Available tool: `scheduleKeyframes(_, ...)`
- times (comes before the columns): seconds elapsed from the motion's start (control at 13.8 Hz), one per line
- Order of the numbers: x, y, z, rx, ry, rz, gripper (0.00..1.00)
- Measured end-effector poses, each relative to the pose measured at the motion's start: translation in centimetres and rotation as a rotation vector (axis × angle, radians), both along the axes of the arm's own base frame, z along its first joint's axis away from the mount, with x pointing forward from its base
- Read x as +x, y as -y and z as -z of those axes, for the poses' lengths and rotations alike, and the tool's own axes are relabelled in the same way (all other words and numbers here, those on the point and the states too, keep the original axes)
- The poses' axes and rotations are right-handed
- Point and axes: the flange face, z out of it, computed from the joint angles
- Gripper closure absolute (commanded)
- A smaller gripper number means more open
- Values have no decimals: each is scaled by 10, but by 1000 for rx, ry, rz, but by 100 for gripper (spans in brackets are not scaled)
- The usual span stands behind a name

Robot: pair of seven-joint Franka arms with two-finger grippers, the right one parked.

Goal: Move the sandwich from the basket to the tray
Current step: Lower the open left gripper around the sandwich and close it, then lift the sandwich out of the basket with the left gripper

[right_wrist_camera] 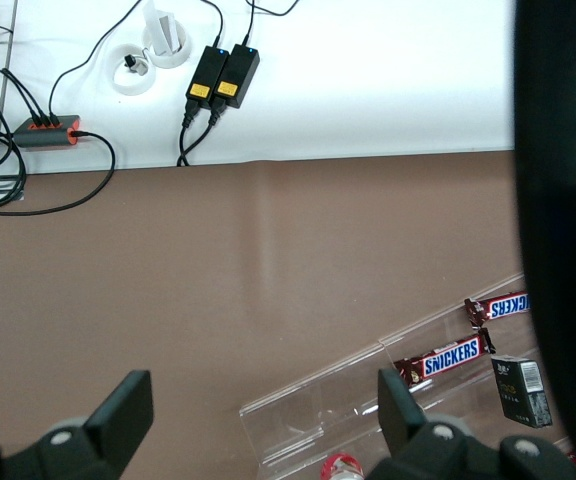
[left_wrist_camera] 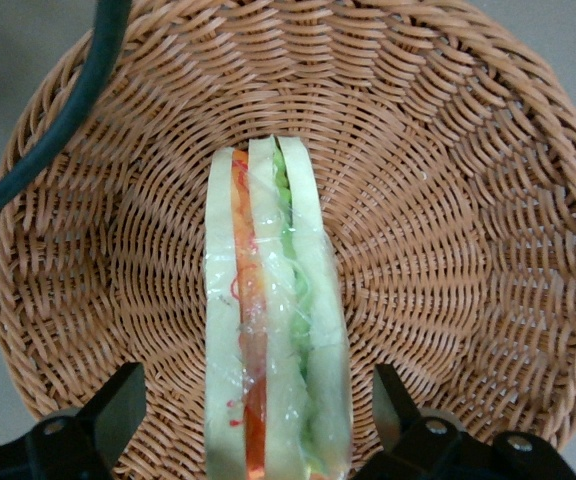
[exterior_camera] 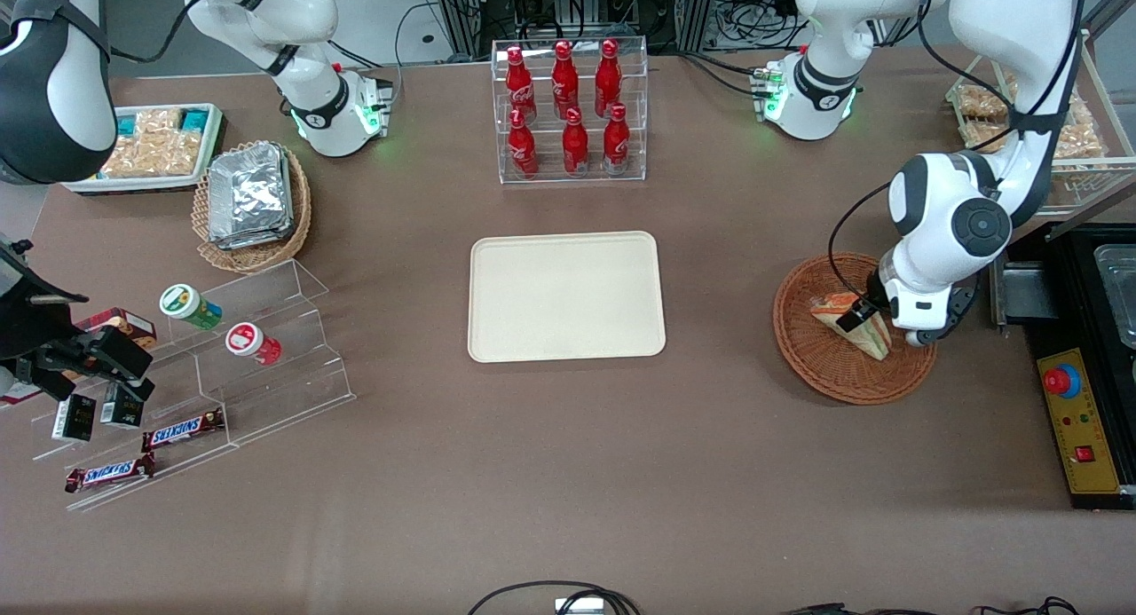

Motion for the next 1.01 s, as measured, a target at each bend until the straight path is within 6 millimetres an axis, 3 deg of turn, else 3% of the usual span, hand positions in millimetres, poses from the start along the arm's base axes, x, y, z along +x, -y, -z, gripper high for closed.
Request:
scheduleKeyframes(0.07,0,0,2,0,1,-4,38)
scheduleKeyframes(0.14,0,0,5,0,0,-12,74)
scheduleKeyframes(0.22,1,0,8,0,2,-23,100)
scheduleKeyframes(0.51,3,-1,9,1,12,-56,100)
scheduleKeyframes(0.72,9,-1,-9,7,11,-54,100)
scheduleKeyframes(0.87,20,3,-44,18,-25,-44,100)
scheduleKeyframes(1.01,37,16,-91,28,-53,-18,100)
